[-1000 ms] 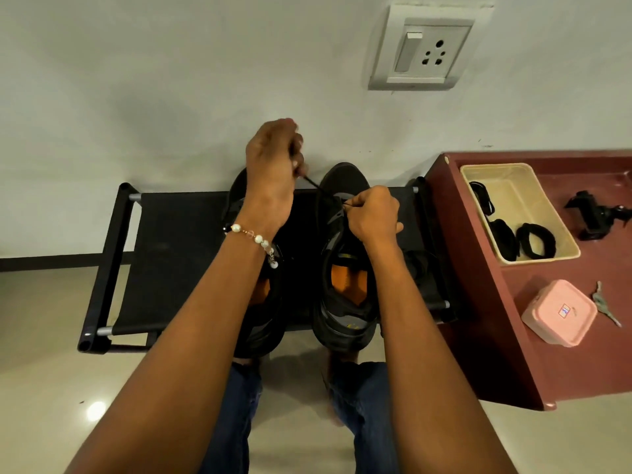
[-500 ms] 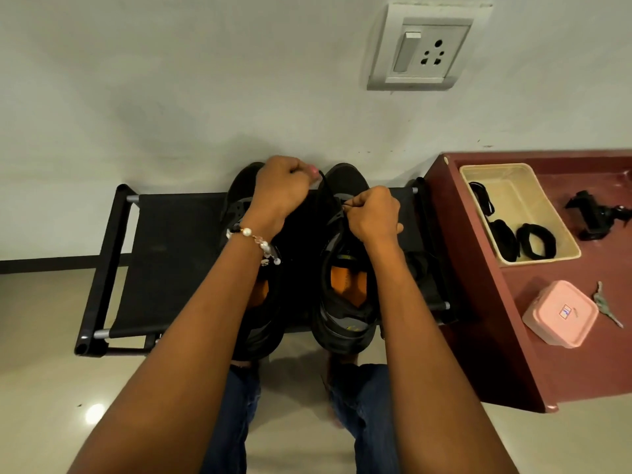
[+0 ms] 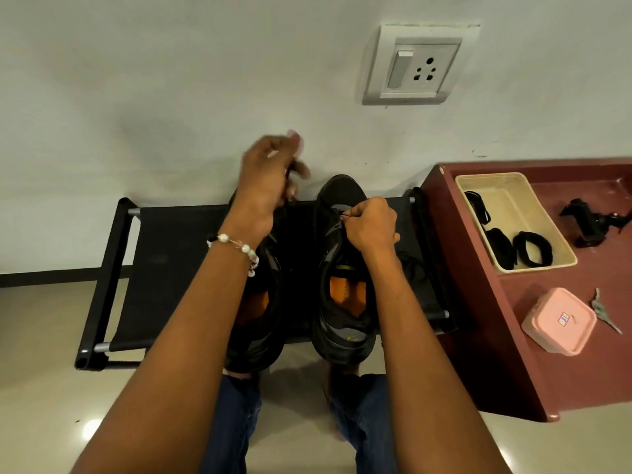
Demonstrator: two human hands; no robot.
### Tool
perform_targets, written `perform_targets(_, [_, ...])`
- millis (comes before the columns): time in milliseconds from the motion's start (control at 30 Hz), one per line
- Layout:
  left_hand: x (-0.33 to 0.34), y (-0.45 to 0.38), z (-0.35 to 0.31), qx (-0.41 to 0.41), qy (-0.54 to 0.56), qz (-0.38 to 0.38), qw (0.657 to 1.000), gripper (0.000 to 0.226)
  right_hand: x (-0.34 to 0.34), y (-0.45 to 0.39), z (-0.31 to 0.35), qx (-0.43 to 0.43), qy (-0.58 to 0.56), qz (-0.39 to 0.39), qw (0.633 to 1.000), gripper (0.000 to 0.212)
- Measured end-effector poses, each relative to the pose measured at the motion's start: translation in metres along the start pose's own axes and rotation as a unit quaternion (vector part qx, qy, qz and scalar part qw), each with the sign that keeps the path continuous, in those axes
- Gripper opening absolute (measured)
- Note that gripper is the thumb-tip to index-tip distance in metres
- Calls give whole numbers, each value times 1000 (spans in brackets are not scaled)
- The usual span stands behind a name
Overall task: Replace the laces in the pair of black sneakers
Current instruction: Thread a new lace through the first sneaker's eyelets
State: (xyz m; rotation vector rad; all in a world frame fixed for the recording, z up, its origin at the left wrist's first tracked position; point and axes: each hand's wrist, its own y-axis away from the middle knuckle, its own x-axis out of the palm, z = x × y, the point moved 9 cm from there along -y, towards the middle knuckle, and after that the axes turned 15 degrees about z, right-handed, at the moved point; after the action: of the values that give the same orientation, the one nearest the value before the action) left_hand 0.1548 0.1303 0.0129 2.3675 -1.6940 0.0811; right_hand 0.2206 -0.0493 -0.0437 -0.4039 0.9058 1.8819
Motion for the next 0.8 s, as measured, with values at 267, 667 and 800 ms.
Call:
perform_targets(267, [30, -3, 37, -92, -556, 90, 821, 20, -3, 3, 2, -3, 0, -1, 1000, 15])
perform_targets(667, [-2, -3, 11, 6, -448, -69, 891, 30, -17, -5, -7, -8, -70, 54, 996, 35])
perform_targets(800, [43, -1, -8, 116, -453, 31, 883, 31, -36, 10, 5, -62, -194, 115, 972, 37])
